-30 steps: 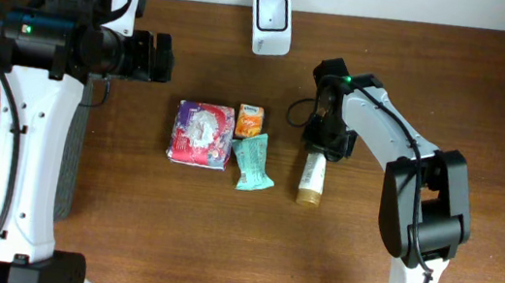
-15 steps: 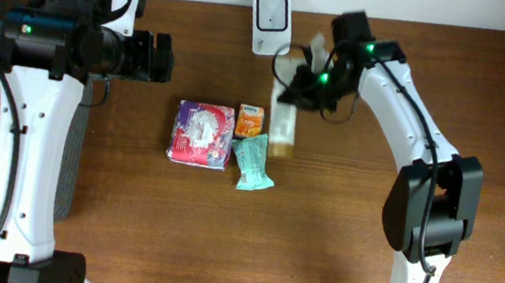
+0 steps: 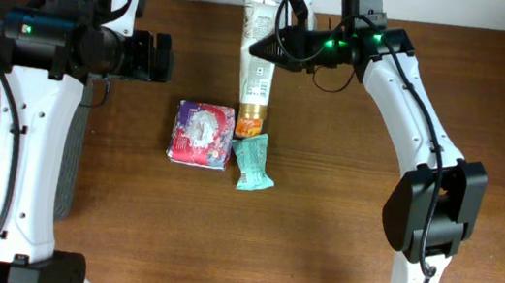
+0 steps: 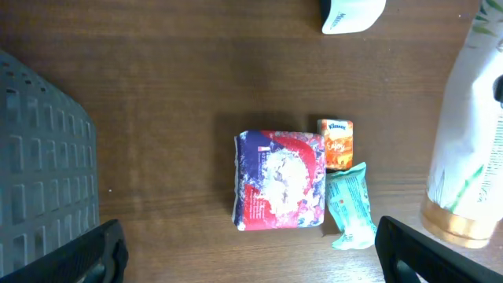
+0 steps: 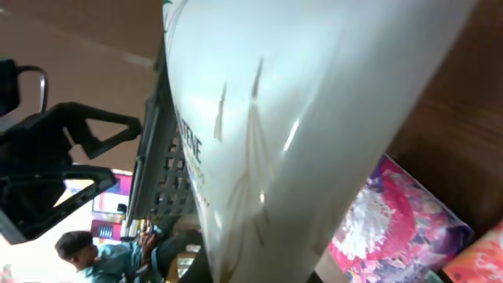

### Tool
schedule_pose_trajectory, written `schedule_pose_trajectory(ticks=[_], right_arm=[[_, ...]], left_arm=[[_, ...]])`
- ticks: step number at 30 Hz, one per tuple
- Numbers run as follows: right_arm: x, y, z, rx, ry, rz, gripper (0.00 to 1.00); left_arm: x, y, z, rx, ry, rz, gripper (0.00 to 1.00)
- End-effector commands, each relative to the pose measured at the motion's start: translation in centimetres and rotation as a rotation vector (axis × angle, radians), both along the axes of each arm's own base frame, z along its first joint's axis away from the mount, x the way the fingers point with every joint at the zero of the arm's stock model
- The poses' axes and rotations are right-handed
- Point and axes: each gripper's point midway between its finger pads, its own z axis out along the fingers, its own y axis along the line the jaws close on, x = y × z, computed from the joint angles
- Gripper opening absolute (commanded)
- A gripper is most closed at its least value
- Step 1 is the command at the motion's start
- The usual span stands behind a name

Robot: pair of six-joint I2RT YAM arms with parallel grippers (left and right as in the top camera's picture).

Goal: Scan the item barcode

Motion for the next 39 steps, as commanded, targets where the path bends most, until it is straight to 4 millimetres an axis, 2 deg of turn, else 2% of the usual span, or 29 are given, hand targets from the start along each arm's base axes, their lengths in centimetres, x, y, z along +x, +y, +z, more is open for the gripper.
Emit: schedule_pose_trajectory(ticks=[1, 9, 39], right_arm=[[-0.8, 0.0, 2.8, 0.069, -0.069, 0.059, 0.04], [0.2, -0.2, 1.9, 0.002, -0.209, 0.037, 0.04], [-0.1, -0.3, 1.3, -0.013, -0.169, 0.033, 0.04]], left_arm=[[-0.3, 0.0, 0.7, -0.005, -0.019, -0.010, 0.99], [-0.3, -0.1, 0.7, -0.005, -0.019, -0.011, 0.99], [-0.3, -0.1, 0.7, -0.005, -0.019, -0.011, 0.99]])
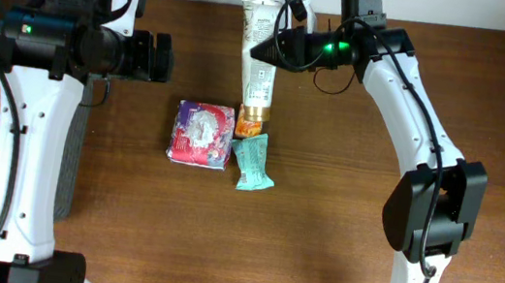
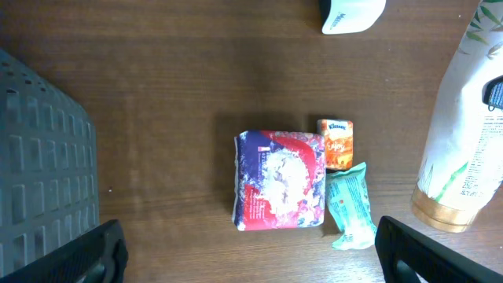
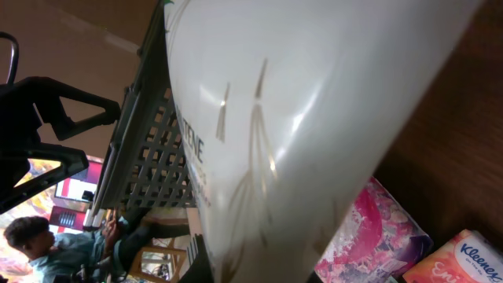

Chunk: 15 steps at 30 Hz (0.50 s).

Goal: Scan the item barcode

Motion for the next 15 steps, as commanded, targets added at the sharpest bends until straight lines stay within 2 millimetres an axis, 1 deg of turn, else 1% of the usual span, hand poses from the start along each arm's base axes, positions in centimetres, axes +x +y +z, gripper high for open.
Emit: schedule_pose_trajectory(ticks=[1, 10, 12, 15], right_arm=[[-0.3, 0.0, 2.2, 0.033, -0.051, 0.021, 0.04], [-0.2, -0.1, 2.1, 0.030, -0.052, 0.017, 0.04], [0.4, -0.3, 1.4, -0.011, -0.035, -0.028, 0.04], [2.3, -1.4, -0.4, -0.126, -0.010, -0.161, 0.04]], left_arm=[[-0.3, -0.1, 0.7, -0.006, -0.019, -0.010, 0.99], [-0.3, -0.1, 0.7, -0.006, -0.019, -0.010, 0.99], [-0.3, -0.1, 0.7, -0.006, -0.019, -0.010, 0.99], [-0.3, -0.1, 0.7, -0.005, -0.019, -0.010, 0.99]])
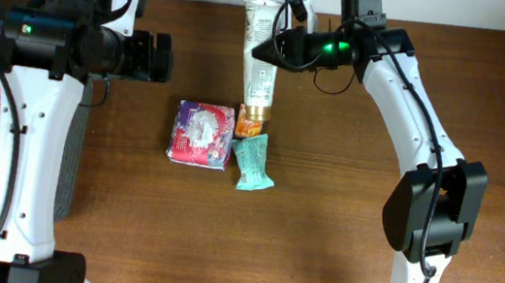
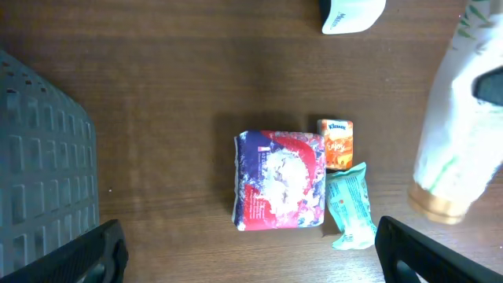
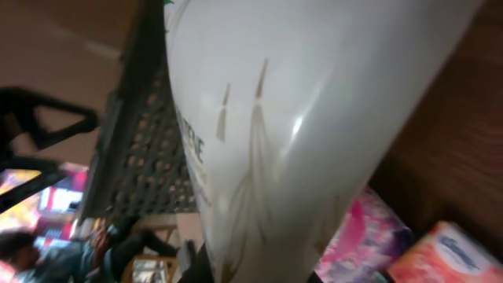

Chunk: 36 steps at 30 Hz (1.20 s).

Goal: Scan the item barcode

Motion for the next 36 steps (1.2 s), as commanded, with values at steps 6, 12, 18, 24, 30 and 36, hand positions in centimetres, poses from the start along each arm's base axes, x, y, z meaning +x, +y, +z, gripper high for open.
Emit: schedule_pose_trajectory(ticks=[6, 12, 18, 24, 30, 36], right_arm=[[7.0, -9.0, -5.5, -0.657, -0.073, -0.676, 0.04], [8.7, -13.0, -2.3, -1.132, -0.435, -1.073, 0.04], [3.0, -17.3, -9.4, -1.524, -0.251, -0.940, 0.04], [-0.7, -19.5, -14.3, -1.672, -0.155, -0.869, 0.05], [-1.9, -17.5, -16.4, -1.576, -0.054, -0.773, 0.37], [-2.9, -13.7, -17.6, -1.375, 0.088, -0.648, 0.41]], left_arm=[[-0.3, -0.1, 0.7, -0.006, -0.019, -0.010, 0.99], [-0.3, -0.1, 0.7, -0.006, -0.019, -0.010, 0.99], [-0.3, -0.1, 0.7, -0.006, -0.019, -0.010, 0.99], [-0.3, -0.1, 0.7, -0.006, -0.019, -0.010, 0.99], [-0.3, -0.1, 0.7, -0.006, -0.019, -0.010, 0.99], [-0.3, -0.1, 0.7, -0.006, -0.019, -0.010, 0.99]])
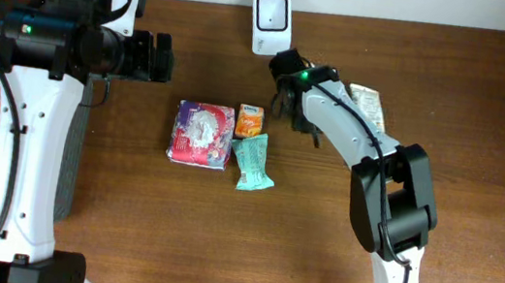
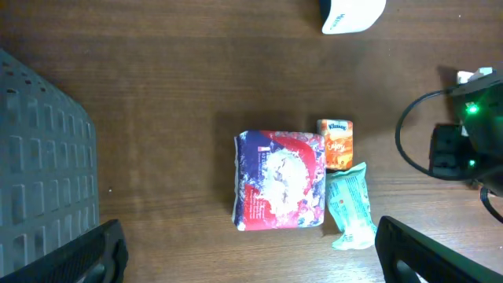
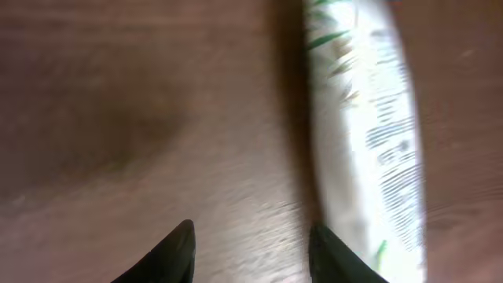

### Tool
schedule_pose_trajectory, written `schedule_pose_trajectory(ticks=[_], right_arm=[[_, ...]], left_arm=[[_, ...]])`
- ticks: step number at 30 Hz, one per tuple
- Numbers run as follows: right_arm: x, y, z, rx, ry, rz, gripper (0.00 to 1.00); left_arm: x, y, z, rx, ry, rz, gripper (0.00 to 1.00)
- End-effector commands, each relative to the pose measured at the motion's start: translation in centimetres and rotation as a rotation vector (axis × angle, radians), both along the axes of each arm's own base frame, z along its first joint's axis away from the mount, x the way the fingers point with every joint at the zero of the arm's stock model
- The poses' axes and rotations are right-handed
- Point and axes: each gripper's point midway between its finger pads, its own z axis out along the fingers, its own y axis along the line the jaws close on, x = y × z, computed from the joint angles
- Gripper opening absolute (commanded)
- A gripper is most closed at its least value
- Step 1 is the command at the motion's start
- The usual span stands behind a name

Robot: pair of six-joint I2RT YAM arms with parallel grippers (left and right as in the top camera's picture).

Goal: Scan the item barcode

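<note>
The white tube (image 1: 368, 102) with its printed barcode lies flat on the table just right of my right arm; the right wrist view shows the tube (image 3: 365, 134) beside that gripper's right finger. My right gripper (image 3: 255, 253) is open and empty, low over the wood near the orange Kleenex box (image 1: 251, 119). The white scanner (image 1: 272, 12) stands at the back edge. My left gripper (image 2: 251, 255) hangs open high above the purple-pink packet (image 2: 279, 179), holding nothing.
A teal wrapper (image 1: 253, 161) lies below the Kleenex box, next to the purple-pink packet (image 1: 202, 133). A dark grey basket stands at the far left. A green-capped bottle stands at the right edge.
The right gripper held the tube up in front of the scanner; now the tube lies on the table right of the arm, and the gripper is open, low beside it. Left arm unchanged.
At all three earlier moments the right gripper held the white tube up near the scanner, shifting it slightly between moments. Now the tube is let go and lies on the table to the right. The left arm stayed still throughout.
</note>
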Motion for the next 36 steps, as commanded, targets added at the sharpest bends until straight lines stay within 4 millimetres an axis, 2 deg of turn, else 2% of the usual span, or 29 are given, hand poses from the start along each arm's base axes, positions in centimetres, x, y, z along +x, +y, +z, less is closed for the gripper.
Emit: schedule_pose_trajectory(ticks=[1, 4, 6, 9, 11, 12, 14, 17, 19, 21, 22, 24, 26, 28, 29, 33, 34, 36], right_arm=[[0.4, 1.8, 2.2, 0.104, -0.004, 0.010, 0.41], [1.9, -0.5, 5.8, 0.073, -0.048, -0.038, 0.58], [2.4, -2.1, 6.2, 0.069, -0.041, -0.041, 0.61], [2.0, -5.2, 4.4, 0.004, 0.070, 0.044, 0.67], [1.8, -6.8, 3.6, -0.002, 0.084, 0.014, 0.70], [1.6, -8.3, 3.1, 0.012, 0.090, -0.035, 0.71], [1.6, -8.6, 2.2, 0.122, 0.099, -0.078, 0.72], [2.2, -10.0, 2.2, 0.128, 0.101, -0.053, 0.74], [2.2, -10.9, 1.9, 0.188, 0.107, -0.082, 0.85], [2.6, -10.7, 1.2, 0.457, 0.116, -0.095, 0.88], [2.8, -10.1, 1.6, 0.680, 0.120, -0.022, 0.87], [2.9, -10.2, 3.1, 0.903, 0.092, 0.071, 0.88], [2.6, -11.1, 3.6, 1.018, 0.060, 0.119, 0.87], [2.0, -12.5, 2.3, 1.027, 0.060, 0.080, 0.87], [1.7, -12.6, 1.3, 1.063, 0.052, 0.072, 0.87], [0.8, -10.4, -1.0, 1.178, 0.036, 0.106, 0.77], [0.4, -9.8, -1.8, 1.191, 0.040, 0.114, 0.71], [0.1, -9.3, -2.2, 1.192, 0.049, 0.121, 0.47]], left_arm=[[-0.3, -0.1, 0.7, -0.006, -0.019, -0.010, 0.99], [-0.3, -0.1, 0.7, -0.006, -0.019, -0.010, 0.99], [-0.3, -0.1, 0.7, -0.005, -0.019, -0.010, 0.99], [-0.3, -0.1, 0.7, -0.006, -0.019, -0.010, 0.99], [-0.3, -0.1, 0.7, -0.005, -0.019, -0.010, 0.99], [-0.3, -0.1, 0.7, -0.006, -0.019, -0.010, 0.99], [-0.3, -0.1, 0.7, -0.005, -0.019, -0.010, 0.99], [-0.3, -0.1, 0.7, -0.005, -0.019, -0.010, 0.99], [-0.3, -0.1, 0.7, -0.006, -0.019, -0.010, 0.99], [-0.3, -0.1, 0.7, -0.006, -0.019, -0.010, 0.99], [-0.3, -0.1, 0.7, -0.005, -0.019, -0.010, 0.99], [-0.3, -0.1, 0.7, -0.005, -0.019, -0.010, 0.99], [-0.3, -0.1, 0.7, -0.006, -0.019, -0.010, 0.99], [-0.3, -0.1, 0.7, -0.006, -0.019, -0.010, 0.99], [-0.3, -0.1, 0.7, -0.005, -0.019, -0.010, 0.99], [-0.3, -0.1, 0.7, -0.005, -0.019, -0.010, 0.99], [-0.3, -0.1, 0.7, -0.006, -0.019, -0.010, 0.99], [-0.3, -0.1, 0.7, -0.006, -0.019, -0.010, 0.99]])
